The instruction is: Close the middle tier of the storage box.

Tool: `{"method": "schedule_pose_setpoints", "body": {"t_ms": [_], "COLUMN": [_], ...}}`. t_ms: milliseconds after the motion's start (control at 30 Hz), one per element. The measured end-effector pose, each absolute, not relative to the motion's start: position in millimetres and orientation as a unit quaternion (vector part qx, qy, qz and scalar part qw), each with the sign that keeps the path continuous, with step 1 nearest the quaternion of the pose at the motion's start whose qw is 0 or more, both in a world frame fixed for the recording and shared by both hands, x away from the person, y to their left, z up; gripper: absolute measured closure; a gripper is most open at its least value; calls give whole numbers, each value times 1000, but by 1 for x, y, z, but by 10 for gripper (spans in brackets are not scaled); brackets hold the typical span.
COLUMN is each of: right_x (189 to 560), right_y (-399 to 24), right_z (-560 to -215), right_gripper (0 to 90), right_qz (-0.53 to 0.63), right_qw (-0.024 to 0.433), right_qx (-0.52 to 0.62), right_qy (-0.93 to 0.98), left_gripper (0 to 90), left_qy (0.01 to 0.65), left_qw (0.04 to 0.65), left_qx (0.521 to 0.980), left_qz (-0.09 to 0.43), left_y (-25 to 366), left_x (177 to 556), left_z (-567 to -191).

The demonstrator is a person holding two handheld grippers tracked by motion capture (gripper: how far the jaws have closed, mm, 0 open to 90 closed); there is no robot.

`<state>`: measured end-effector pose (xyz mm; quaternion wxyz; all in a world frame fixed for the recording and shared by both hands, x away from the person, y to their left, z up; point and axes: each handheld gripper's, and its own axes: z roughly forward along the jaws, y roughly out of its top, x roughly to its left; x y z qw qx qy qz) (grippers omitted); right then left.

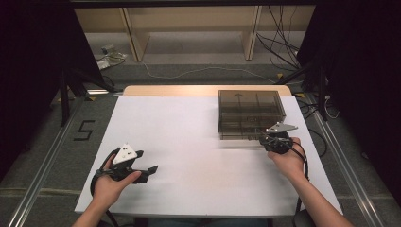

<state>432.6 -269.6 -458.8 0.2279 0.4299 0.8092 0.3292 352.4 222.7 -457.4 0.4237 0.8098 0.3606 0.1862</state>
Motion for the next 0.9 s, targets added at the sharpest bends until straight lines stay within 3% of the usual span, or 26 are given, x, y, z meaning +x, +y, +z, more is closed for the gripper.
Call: {"method": "schedule_pose_setpoints", "body": {"t_ms": [900], "right_x": [442], "right_y": [-268], "right_z": [-459], "right_gripper": [900], "right_qz": [332], "right_qw": [241], "right_qx": [431], "right_qy": [804], "left_gripper": [190], "left_qy": [361], "left_qw": [425], "left_qx": [809], "left_qz": [184], "left_y": [222], "left_x": [353], "left_z": [-458]}}
